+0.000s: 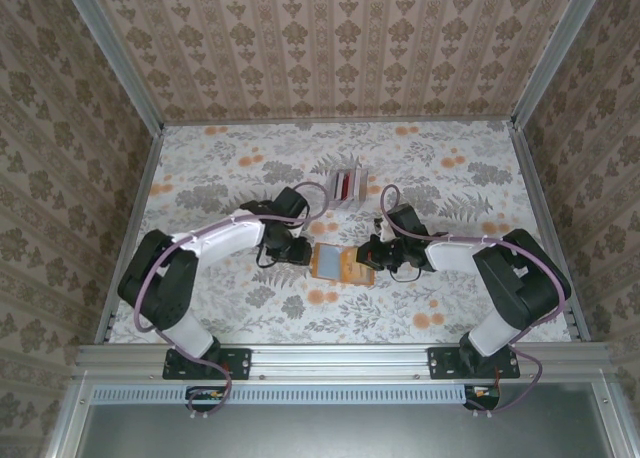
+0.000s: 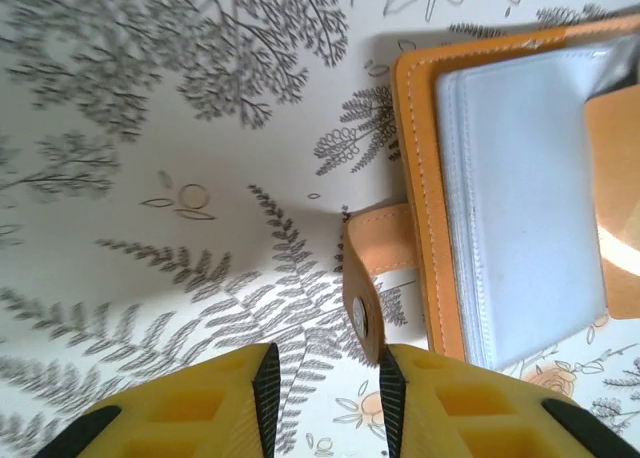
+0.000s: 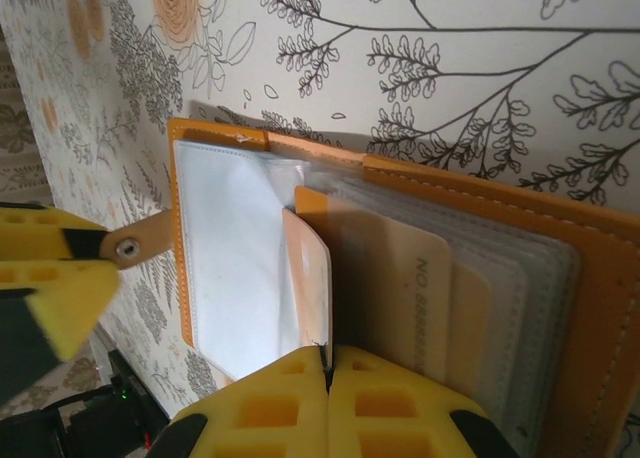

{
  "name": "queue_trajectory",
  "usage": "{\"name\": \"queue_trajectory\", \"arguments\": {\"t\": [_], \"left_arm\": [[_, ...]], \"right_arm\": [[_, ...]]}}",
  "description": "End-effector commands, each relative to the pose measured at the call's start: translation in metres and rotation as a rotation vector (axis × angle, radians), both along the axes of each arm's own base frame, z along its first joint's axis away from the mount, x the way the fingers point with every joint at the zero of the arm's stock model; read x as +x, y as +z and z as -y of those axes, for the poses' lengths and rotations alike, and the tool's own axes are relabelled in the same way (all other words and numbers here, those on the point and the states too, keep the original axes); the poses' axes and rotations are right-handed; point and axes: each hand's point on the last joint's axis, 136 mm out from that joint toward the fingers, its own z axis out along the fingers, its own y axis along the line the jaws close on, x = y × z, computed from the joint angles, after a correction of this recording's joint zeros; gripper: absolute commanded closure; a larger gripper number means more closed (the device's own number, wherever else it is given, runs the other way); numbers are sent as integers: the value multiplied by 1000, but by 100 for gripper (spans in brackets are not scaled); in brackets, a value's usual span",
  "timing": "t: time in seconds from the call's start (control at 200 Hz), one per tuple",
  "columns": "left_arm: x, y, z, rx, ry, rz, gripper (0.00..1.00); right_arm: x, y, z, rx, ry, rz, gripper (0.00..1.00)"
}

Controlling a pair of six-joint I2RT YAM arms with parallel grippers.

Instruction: Put the credit cards into the card holder

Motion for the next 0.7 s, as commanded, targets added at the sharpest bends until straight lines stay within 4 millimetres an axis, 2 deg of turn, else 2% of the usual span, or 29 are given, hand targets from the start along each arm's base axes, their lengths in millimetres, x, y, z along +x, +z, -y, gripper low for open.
{"name": "queue_trajectory", "arguments": {"t": [0.0, 0.33, 0.49, 0.695], "left_arm": [[9, 23, 0, -13, 10, 40, 66], [18, 19, 31, -5, -77, 34, 67], [21, 1, 34, 46, -103, 3, 70], [14, -19, 34, 69, -122, -41, 76]], "right_arm": [[-13, -16, 13, -88, 16, -57, 99], [-14, -10, 12, -97, 37, -70, 99], [-12, -9, 13, -108, 35, -69, 99], [0, -8, 15, -125, -16, -46, 99]]}}
